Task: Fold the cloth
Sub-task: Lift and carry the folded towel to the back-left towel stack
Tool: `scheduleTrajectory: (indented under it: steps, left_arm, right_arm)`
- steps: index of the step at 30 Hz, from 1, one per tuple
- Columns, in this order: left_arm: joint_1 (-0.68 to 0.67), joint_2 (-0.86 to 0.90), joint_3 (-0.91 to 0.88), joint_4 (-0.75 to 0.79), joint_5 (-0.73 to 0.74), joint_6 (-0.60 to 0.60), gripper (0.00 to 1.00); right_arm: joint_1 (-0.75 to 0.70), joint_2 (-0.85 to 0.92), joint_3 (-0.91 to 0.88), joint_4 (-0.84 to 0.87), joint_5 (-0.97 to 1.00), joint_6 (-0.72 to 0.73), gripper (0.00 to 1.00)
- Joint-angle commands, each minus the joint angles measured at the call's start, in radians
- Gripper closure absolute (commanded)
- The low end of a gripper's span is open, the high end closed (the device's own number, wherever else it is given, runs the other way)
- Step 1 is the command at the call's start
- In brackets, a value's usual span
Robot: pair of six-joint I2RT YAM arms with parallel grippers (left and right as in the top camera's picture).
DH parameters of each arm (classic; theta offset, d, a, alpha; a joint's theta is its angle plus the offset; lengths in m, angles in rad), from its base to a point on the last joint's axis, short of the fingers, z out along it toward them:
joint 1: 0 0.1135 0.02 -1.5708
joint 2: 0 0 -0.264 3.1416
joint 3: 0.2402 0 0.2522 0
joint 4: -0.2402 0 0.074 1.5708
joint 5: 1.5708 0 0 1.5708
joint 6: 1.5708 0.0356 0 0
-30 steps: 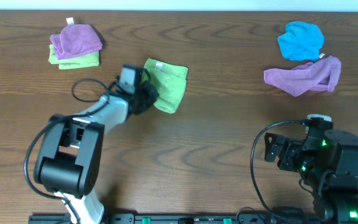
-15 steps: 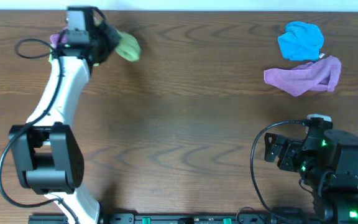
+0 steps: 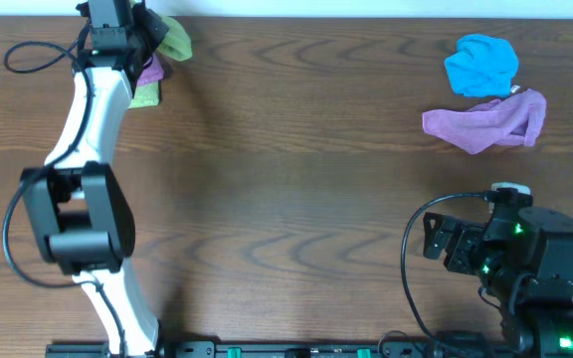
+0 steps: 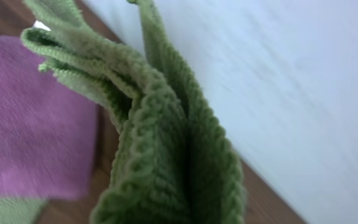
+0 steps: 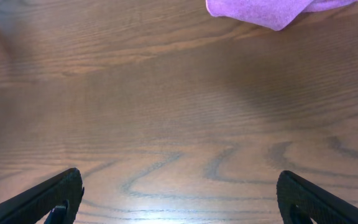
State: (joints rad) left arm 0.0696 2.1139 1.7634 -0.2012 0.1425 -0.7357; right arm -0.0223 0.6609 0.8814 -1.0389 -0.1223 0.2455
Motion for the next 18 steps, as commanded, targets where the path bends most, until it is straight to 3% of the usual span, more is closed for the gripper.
scheduleTrajectory:
  steps: [1,9,18]
  left_arm:
    - [0.026,0.054,0.07,0.004,-0.019,0.019,0.94]
    - [0.078,0.074,0.087,0.021,-0.023,0.049,0.94]
    - [0.12,0.074,0.087,-0.058,-0.022,0.08,0.94]
  right_arm:
    - [-0.006,0.0,-0.006,-0.002,0.006,0.012,0.01]
    - [-0.006,0.0,-0.006,-0.002,0.006,0.012,0.01]
    - [-0.006,0.0,-0.006,-0.002,0.006,0.012,0.01]
